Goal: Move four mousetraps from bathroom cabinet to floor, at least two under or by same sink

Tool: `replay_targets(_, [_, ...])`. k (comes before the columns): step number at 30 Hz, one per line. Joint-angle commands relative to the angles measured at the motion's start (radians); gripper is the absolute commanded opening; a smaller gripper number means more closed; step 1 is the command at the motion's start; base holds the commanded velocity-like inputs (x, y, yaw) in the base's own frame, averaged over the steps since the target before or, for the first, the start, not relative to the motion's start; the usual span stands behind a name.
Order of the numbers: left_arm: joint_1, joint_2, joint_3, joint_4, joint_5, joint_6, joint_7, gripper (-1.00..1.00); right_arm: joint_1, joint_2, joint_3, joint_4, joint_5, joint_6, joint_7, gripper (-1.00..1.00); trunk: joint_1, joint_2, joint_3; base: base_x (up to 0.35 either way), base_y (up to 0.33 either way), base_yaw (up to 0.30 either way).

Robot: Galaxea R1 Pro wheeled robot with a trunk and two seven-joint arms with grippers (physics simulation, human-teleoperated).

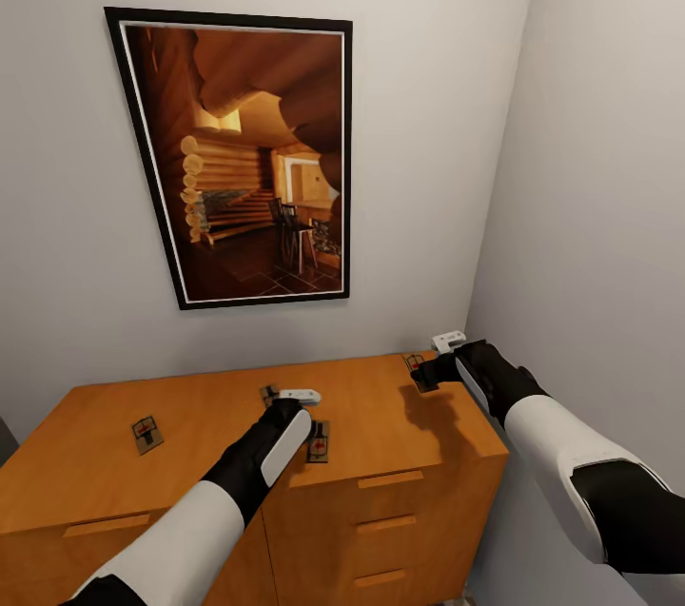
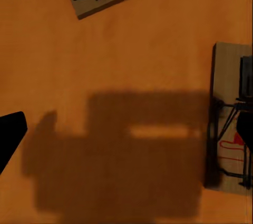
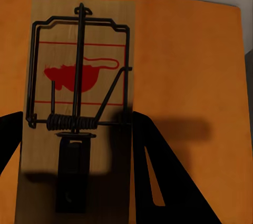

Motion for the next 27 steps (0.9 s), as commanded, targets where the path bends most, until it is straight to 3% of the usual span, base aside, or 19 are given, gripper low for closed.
replay_targets(1, [-0.001, 0.0, -0.003, -0.001, 0.015, -0.002, 0.006, 1.0, 0.0, -0.001, 0.003, -0.002, 0.005, 0.004, 0.007, -1.0, 0.0, -0.001, -0.001, 0.0, 0.0, 0.0])
replay_targets(7, [-0.001, 0.0, -0.005, -0.002, 0.037, -0.011, -0.019, 1.0, 0.0, -0.001, 0.003, -0.002, 0.005, 0.004, 0.007, -1.0, 0.0, -0.001, -0.001, 0.0, 0.0, 0.0])
replay_targets(27, [-0.001, 0.0, -0.004, -0.001, 0.041, -0.013, -0.025, 1.0, 0.0, -0.001, 0.003, -0.002, 0.005, 0.004, 0.008, -1.0, 0.0, -0.001, -0.001, 0.0, 0.0, -0.046])
